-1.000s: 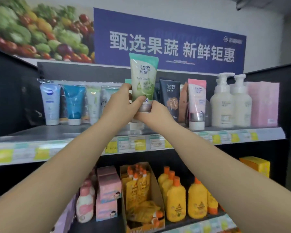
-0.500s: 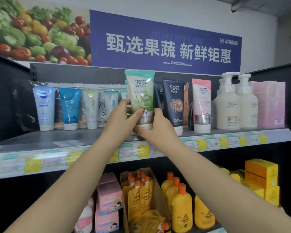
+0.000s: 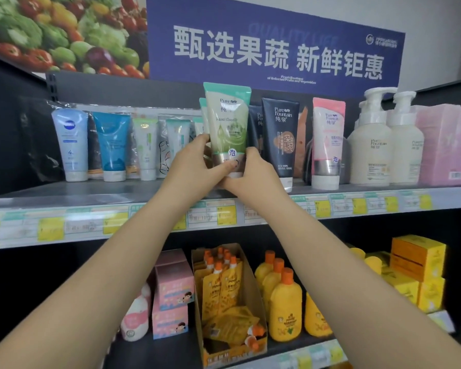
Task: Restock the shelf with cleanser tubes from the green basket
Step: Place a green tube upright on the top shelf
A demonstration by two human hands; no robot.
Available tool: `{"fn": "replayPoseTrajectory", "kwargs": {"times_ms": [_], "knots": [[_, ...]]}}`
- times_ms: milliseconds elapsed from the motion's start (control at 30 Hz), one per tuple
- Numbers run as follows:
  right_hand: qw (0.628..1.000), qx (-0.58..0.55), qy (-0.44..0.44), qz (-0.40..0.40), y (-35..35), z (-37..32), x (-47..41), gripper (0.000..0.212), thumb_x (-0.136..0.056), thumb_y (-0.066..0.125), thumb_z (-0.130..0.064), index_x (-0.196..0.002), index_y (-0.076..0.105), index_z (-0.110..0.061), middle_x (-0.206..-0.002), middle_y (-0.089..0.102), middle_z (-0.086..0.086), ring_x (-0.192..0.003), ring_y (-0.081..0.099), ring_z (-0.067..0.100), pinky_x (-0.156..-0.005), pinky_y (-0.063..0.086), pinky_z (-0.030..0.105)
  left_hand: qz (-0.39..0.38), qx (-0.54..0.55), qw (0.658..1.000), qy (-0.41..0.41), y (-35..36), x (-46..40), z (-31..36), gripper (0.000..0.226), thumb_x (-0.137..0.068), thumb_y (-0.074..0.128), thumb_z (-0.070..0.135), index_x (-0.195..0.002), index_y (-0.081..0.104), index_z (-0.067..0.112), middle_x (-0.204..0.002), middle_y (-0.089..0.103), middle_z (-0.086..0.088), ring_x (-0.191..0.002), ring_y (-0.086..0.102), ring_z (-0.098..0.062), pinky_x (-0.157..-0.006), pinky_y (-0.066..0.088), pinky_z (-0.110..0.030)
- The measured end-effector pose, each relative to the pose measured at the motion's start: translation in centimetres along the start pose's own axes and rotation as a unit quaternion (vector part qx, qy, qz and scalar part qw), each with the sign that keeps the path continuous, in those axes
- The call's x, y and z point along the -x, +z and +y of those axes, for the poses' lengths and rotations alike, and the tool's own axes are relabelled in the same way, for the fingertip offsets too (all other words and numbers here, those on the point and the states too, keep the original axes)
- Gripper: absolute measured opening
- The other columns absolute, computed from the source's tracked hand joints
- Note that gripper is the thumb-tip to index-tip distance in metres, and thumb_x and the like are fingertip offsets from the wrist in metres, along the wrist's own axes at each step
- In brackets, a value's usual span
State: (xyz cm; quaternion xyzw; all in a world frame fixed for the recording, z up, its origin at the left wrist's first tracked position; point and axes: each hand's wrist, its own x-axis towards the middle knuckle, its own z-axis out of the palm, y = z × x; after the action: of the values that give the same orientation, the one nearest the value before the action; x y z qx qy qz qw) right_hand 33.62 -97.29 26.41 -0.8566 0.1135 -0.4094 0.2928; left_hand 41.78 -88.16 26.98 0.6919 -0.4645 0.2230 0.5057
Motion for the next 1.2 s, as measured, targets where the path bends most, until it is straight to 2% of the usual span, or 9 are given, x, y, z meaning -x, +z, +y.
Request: {"fn": "replayPoseTrajectory", "kwargs": {"times_ms": [333, 433, 533, 767, 867, 967, 1067, 1133, 1200], "knots": [[1.0, 0.011, 0.012, 0.006, 0.1, 0.1, -0.3, 0.053, -0.076, 0.071, -0.037, -0.112, 0.043, -0.009, -0.099, 0.054, 0.001, -0.09, 0.056, 0.021, -0.071, 0.045, 0.03, -0.007, 0.01, 1.0, -0.026, 0.2, -0.7, -0.8, 0.036, -0.078, 0.071, 0.03, -0.109, 0.057, 0.023, -0.099, 0.063, 0.004, -0.087, 0.062, -0.012, -0.076, 0.05, -0.028], [0.999, 0.034, 0.018, 0.002, 0.3, 0.0, -0.3, 0.053, -0.078, 0.069, -0.038, -0.113, 0.043, -0.007, -0.108, 0.059, 0.007, -0.097, 0.058, 0.026, -0.078, 0.049, 0.035, -0.006, 0.005, 1.0, -0.026, 0.3, -0.7, -0.9, 0.032, -0.076, 0.073, 0.029, -0.102, 0.054, 0.025, -0.096, 0.063, 0.006, -0.084, 0.061, -0.01, -0.07, 0.048, -0.022], [0.999, 0.041, 0.026, -0.003, 0.5, 0.0, -0.3, 0.051, -0.08, 0.067, -0.037, -0.113, 0.043, -0.006, -0.109, 0.059, 0.008, -0.098, 0.058, 0.025, -0.075, 0.047, 0.032, -0.011, -0.005, 1.0, -0.027, 0.3, -0.7, -0.8, 0.033, -0.075, 0.074, 0.03, -0.1, 0.052, 0.025, -0.088, 0.06, 0.011, -0.078, 0.059, -0.004, -0.065, 0.044, -0.017], [1.0, 0.009, 0.019, 0.012, 0.6, 0.2, -0.1, 0.05, -0.077, 0.068, -0.028, -0.116, 0.042, -0.009, -0.108, 0.062, 0.006, -0.097, 0.06, 0.025, -0.083, 0.052, 0.039, -0.006, -0.032, 0.999, -0.041, 0.3, -0.7, -0.9, 0.038, -0.069, 0.078, 0.033, -0.099, 0.058, 0.021, -0.08, 0.057, 0.016, -0.074, 0.057, -0.001, -0.066, 0.046, -0.017], [1.0, 0.008, 0.011, 0.014, 0.6, 0.3, -0.1, 0.057, -0.076, 0.071, -0.029, -0.121, 0.04, -0.01, -0.11, 0.062, 0.005, -0.1, 0.06, 0.024, -0.084, 0.051, 0.039, 0.018, -0.046, 0.997, -0.057, 0.3, -0.5, -0.6, 0.051, -0.07, 0.076, 0.041, -0.11, 0.055, 0.017, -0.094, 0.061, 0.006, -0.082, 0.059, -0.011, -0.069, 0.046, -0.025], [1.0, 0.006, 0.009, 0.014, 0.5, 0.4, -0.1, 0.065, -0.076, 0.073, -0.029, -0.127, 0.038, -0.009, -0.114, 0.06, 0.006, -0.104, 0.058, 0.024, -0.085, 0.05, 0.038, 0.043, -0.064, 0.993, -0.09, 0.3, -0.5, -0.2, 0.065, -0.079, 0.064, 0.048, -0.128, 0.042, 0.012, -0.118, 0.051, 0.003, -0.098, 0.05, -0.014, -0.077, 0.036, -0.027], [1.0, 0.009, 0.005, 0.012, 0.4, 0.4, -0.1, 0.062, -0.077, 0.072, -0.029, -0.126, 0.038, -0.01, -0.113, 0.06, 0.005, -0.102, 0.058, 0.024, -0.08, 0.048, 0.032, -0.03, -0.067, 0.99, -0.124, 0.5, -0.8, 0.0, 0.06, -0.084, 0.057, 0.049, -0.128, 0.041, 0.011, -0.106, 0.042, 0.008, -0.094, 0.04, -0.009, -0.074, 0.032, -0.024], [1.0, 0.006, 0.001, 0.011, 0.4, 0.5, -0.1, 0.06, -0.078, 0.071, -0.029, -0.125, 0.039, -0.01, -0.112, 0.061, 0.005, -0.102, 0.058, 0.024, -0.08, 0.047, 0.031, -0.078, -0.076, 0.986, -0.128, 0.5, -1.2, -0.3, 0.057, -0.084, 0.055, 0.053, -0.122, 0.046, 0.011, -0.105, 0.05, 0.008, -0.092, 0.047, -0.012, -0.066, 0.035, -0.025], [1.0, -0.001, 0.001, 0.011, 0.4, 0.5, -0.1, 0.063, -0.078, 0.071, -0.03, -0.128, 0.038, -0.01, -0.113, 0.061, 0.005, -0.103, 0.058, 0.023, -0.081, 0.046, 0.03, -0.112, -0.075, 0.983, -0.126, 0.5, -1.5, -0.6, 0.059, -0.083, 0.051, 0.057, -0.123, 0.049, 0.013, -0.109, 0.062, 0.0, -0.093, 0.056, -0.016, -0.069, 0.041, -0.027]]}}
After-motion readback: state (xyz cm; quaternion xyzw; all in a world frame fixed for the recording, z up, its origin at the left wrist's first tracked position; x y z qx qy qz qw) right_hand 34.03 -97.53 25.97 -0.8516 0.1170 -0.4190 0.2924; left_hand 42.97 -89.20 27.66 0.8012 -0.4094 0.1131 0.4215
